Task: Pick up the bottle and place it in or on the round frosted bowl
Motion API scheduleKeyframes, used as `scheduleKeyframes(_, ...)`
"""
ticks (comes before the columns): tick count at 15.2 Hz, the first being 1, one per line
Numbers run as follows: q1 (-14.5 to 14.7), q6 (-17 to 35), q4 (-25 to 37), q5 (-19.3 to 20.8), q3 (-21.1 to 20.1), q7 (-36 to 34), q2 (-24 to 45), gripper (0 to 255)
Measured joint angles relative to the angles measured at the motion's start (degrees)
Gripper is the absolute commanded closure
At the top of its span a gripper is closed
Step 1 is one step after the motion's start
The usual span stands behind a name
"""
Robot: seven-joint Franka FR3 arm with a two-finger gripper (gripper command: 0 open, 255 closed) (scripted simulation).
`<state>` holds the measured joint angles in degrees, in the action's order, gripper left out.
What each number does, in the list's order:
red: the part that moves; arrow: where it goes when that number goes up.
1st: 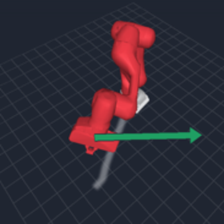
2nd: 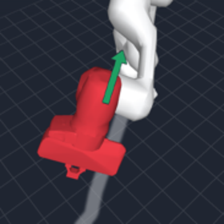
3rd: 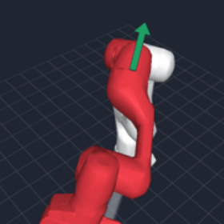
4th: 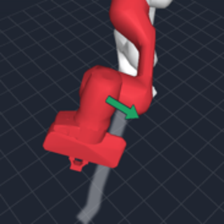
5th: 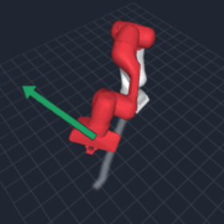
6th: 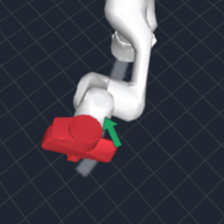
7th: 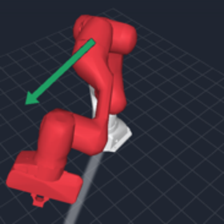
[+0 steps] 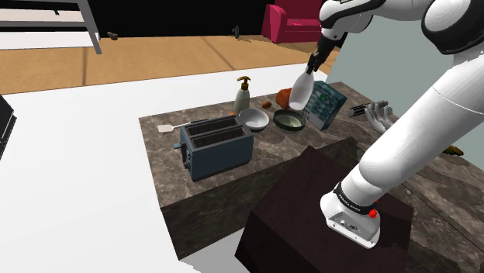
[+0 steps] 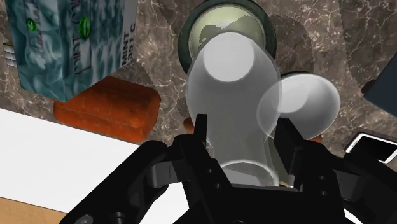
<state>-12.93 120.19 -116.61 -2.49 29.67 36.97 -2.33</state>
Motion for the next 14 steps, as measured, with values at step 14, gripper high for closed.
scheduleKeyframes(14, -0.3, 10.3, -6.5, -3.3, 0.3, 2.8, 4.4, 255)
